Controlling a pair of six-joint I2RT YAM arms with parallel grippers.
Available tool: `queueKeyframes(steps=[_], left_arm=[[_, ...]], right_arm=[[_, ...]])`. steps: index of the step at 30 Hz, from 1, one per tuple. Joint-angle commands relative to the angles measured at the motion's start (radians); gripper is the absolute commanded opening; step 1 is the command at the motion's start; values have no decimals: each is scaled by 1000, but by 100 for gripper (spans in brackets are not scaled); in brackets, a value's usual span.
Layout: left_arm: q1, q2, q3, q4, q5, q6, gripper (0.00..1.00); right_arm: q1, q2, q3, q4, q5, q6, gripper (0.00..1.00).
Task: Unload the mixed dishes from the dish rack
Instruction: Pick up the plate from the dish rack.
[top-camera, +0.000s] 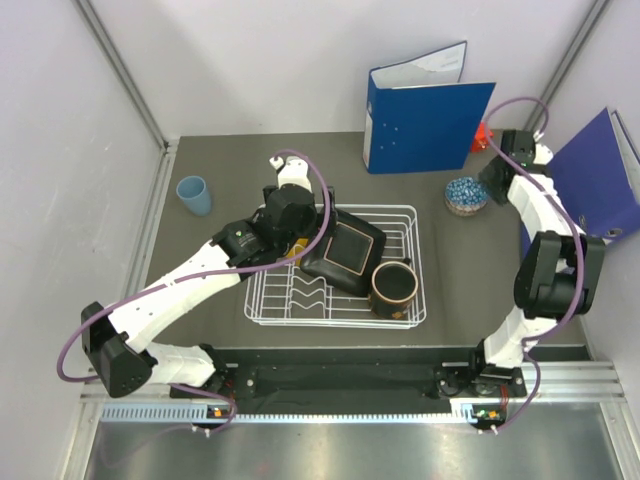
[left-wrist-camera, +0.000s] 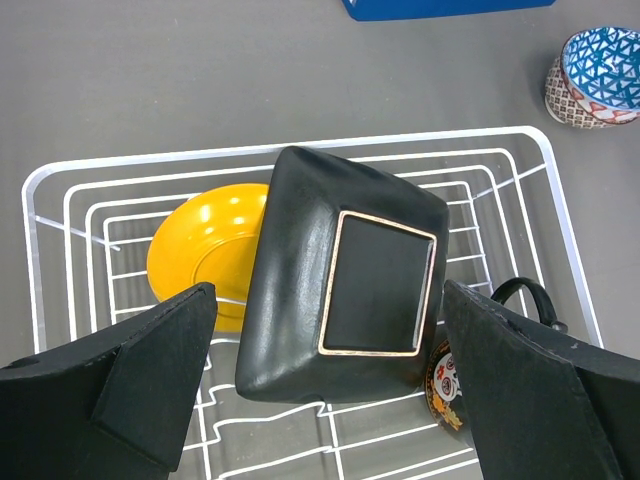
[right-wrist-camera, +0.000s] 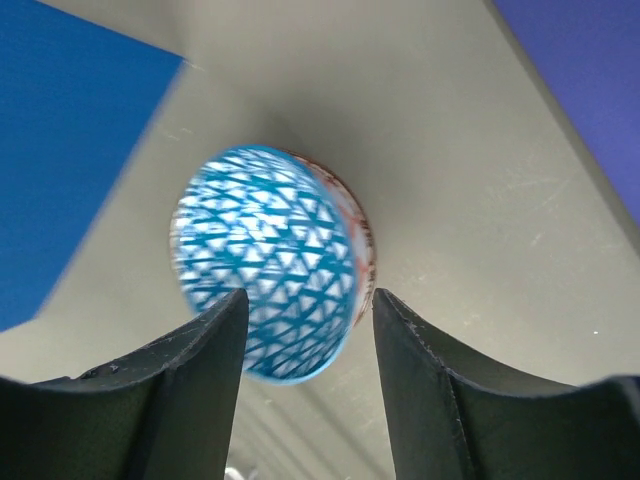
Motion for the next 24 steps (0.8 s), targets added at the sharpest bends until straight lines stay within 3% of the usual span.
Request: queueKeyframes(steps=[1, 4, 8, 10, 15, 17, 22, 24], left_arm=[[4, 9, 2, 44, 7, 2, 99], [2, 13, 7, 35, -4, 13, 99], [4, 21, 18, -9, -76, 37, 99], [5, 19, 19, -37, -136, 48, 99], [31, 18, -5, -72, -220, 43, 99], [48, 25, -36, -48, -187, 54, 99], [73, 47, -105, 55, -57, 122, 99], [109, 64, -111, 92, 80, 145, 99]], right_arm=[[-1, -144, 69, -18, -1, -3, 53], [8, -240, 13, -3, -31, 11, 53], [112, -415, -153, 79, -50, 18, 53], [206, -520, -219, 132, -24, -4, 52], [571, -644, -277, 142, 189, -153, 50], [649, -667, -330, 154, 193, -169, 48], [682, -773, -479, 251, 82, -198, 45], [682, -797, -497, 274, 33, -219, 45]])
